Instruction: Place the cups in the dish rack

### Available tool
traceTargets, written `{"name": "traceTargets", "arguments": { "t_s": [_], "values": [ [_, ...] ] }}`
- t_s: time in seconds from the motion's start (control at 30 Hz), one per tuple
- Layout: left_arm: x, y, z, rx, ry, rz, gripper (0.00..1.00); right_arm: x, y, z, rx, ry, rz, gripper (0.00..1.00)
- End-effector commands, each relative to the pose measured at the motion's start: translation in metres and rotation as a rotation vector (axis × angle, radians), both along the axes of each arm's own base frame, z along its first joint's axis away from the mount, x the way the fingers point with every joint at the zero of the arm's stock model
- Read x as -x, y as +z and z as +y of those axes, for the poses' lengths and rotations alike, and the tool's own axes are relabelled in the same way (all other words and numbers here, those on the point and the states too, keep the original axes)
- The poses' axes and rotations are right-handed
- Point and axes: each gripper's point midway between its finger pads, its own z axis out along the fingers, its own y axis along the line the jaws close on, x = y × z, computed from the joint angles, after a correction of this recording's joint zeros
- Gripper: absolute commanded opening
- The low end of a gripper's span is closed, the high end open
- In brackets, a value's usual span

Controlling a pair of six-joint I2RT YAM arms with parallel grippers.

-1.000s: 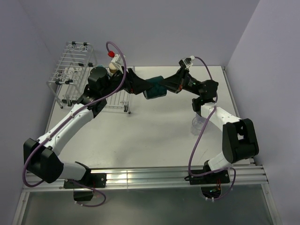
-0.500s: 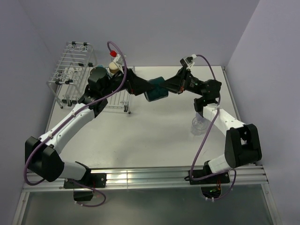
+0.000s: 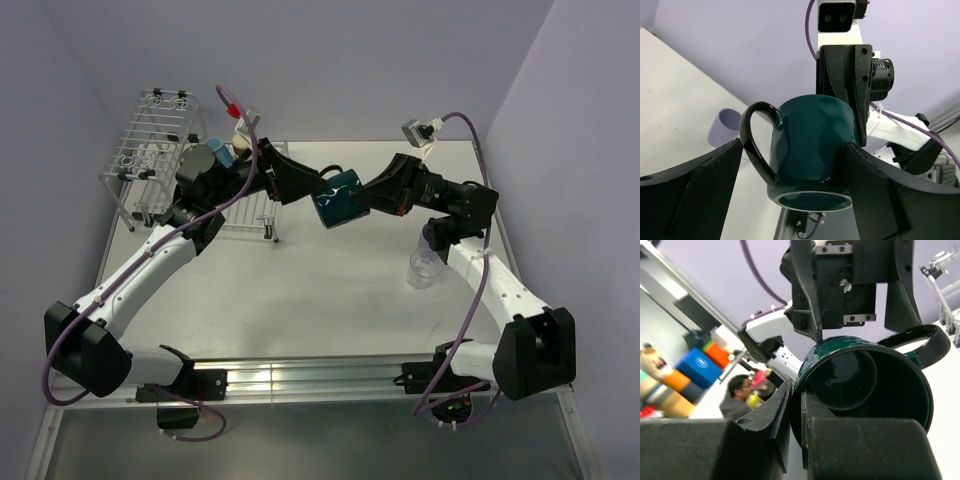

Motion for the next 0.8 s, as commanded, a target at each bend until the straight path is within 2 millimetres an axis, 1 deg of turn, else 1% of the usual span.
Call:
{"name": "traceTargets", "arguments": {
  "t_s": [0.0, 0.17, 0.2, 0.27, 0.3, 0.37, 0.47, 0.7, 0.77],
  "values": [
    [0.010, -0.039, -0.004, -0.078, -0.052, 0.169, 0.88, 0.057, 0.071, -0.020, -0.220, -0.090, -0.510, 0.00],
    [0.011, -0.034, -0.004, -0.078, -0.058, 0.174, 0.88, 0.063, 0.071, -0.021, -0.205, -0.112, -0.558, 0.00],
    [0.014, -0.035, -0.004, -0.074, -0.075, 0.174, 0.88, 0.061, 0.071, -0.021, -0.199, -0.116, -0.546, 0.00],
    [0.020, -0.026, -0.005, -0.040, -0.106, 0.162, 0.88, 0.060, 0.070, -0.021, -0.192, -0.135, -0.564, 0.00],
    [0.022, -0.026, -0.006, -0.035, -0.120, 0.165, 0.88, 0.060, 0.070, -0.021, -0.194, -0.138, -0.566, 0.00],
    [0.028, -0.021, -0.005, -0.015, -0.154, 0.166, 0.88, 0.062, 0.071, -0.021, -0.197, -0.143, -0.575, 0.00],
    [0.037, -0.021, -0.006, -0.006, -0.203, 0.185, 0.88, 0.065, 0.074, -0.023, -0.208, -0.149, -0.593, 0.00],
    [0.058, -0.021, -0.005, 0.024, -0.285, 0.209, 0.89, 0.063, 0.078, -0.024, -0.235, -0.179, -0.608, 0.00],
    [0.065, -0.017, -0.006, 0.041, -0.307, 0.202, 0.89, 0.062, 0.078, -0.025, -0.242, -0.181, -0.603, 0.00]
  ]
}}
